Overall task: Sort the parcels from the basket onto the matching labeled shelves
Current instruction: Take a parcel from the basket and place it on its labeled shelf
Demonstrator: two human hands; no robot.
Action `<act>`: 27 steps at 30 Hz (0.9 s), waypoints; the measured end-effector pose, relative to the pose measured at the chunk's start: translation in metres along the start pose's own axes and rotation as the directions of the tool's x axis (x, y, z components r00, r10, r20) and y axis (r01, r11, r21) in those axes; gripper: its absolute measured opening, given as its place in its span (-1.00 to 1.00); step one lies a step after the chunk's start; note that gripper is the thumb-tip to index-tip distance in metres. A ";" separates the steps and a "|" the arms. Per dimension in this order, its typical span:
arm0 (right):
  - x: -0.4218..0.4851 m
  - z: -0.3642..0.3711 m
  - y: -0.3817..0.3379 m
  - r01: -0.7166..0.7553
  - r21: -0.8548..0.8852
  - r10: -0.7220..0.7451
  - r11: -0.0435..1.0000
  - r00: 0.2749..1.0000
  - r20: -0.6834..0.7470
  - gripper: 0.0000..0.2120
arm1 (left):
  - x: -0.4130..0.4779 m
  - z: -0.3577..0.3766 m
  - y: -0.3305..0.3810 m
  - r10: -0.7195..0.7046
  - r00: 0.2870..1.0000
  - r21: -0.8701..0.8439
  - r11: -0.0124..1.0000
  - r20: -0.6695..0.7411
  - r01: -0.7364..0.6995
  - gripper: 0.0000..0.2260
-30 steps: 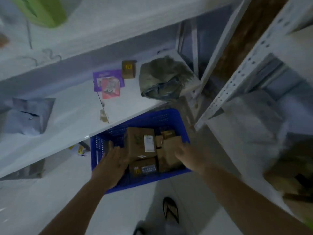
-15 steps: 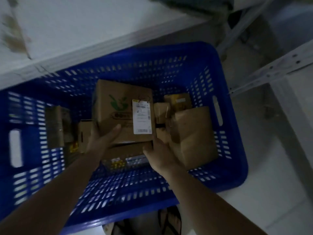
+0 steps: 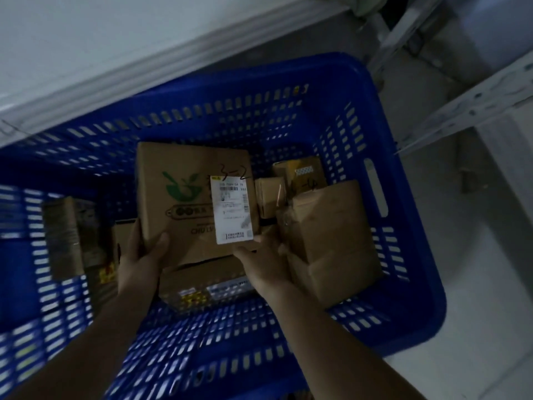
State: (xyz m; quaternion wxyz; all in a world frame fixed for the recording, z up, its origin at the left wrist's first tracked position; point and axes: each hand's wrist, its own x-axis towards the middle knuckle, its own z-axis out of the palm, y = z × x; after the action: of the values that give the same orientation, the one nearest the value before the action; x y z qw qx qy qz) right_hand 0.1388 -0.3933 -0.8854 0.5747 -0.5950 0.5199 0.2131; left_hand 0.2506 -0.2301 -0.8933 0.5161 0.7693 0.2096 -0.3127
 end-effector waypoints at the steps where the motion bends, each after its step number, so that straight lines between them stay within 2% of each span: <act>1: 0.000 0.001 0.000 -0.015 0.063 0.015 0.998 1.000 -0.006 -0.32 | -0.003 -0.002 -0.001 0.006 1.000 -0.007 1.000 0.010 -0.006 -0.46; 3: 0.001 -0.001 -0.002 -0.070 0.176 0.066 0.982 0.997 0.030 -0.24 | -0.009 -0.006 -0.004 -0.007 1.000 -0.026 1.000 0.030 0.008 -0.46; 5: -0.006 -0.008 -0.001 -0.134 0.195 0.107 0.972 0.984 0.143 -0.36 | -0.020 -0.017 -0.003 -0.049 0.998 -0.061 0.997 0.027 0.051 -0.46; 6: -0.011 -0.009 0.001 -0.137 0.161 0.113 0.977 0.982 0.155 -0.41 | -0.024 -0.025 -0.002 -0.060 0.998 -0.061 0.996 0.033 0.062 -0.47; 9: -0.036 -0.007 0.011 -0.092 0.130 0.081 0.987 0.993 0.086 -0.49 | -0.041 -0.052 0.004 -0.150 0.984 -0.042 0.987 0.093 0.155 -0.54; 12: -0.085 -0.002 0.007 -0.050 0.229 0.011 0.972 0.986 0.167 -0.54 | -0.079 -0.069 0.023 -0.209 0.971 -0.040 0.976 0.114 0.215 -0.54; 14: -0.124 -0.010 0.000 0.028 0.201 -0.053 0.979 0.991 0.120 -0.59 | -0.115 -0.075 0.049 -0.200 0.974 -0.030 0.978 0.106 0.204 -0.52; 19: -0.229 -0.073 -0.052 0.215 0.256 -0.219 0.943 0.976 -0.013 -0.59 | -0.210 -0.082 0.133 -0.048 0.991 -0.046 0.997 0.121 0.054 -0.56; 21: -0.276 -0.106 -0.083 0.277 0.246 -0.264 0.929 0.961 -0.084 -0.56 | -0.252 -0.077 0.173 0.070 0.986 -0.041 0.997 0.151 -0.064 -0.61; 24: -0.362 -0.160 -0.125 0.438 0.173 -0.398 0.882 0.889 -0.224 -0.60 | -0.328 -0.075 0.246 0.253 0.937 -0.074 0.967 0.240 -0.243 -0.62; 27: -0.466 -0.204 -0.155 0.593 0.113 -0.540 0.797 0.784 -0.306 -0.45 | -0.415 -0.086 0.310 0.442 0.850 -0.115 0.897 0.287 -0.428 -0.63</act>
State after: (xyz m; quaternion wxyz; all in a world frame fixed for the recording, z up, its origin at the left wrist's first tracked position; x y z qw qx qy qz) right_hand 0.0305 -0.4349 -0.3663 0.5970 -0.6845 0.4054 -0.1035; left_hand 0.1761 -0.2682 -0.3754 0.6173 0.7266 -0.0451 -0.2982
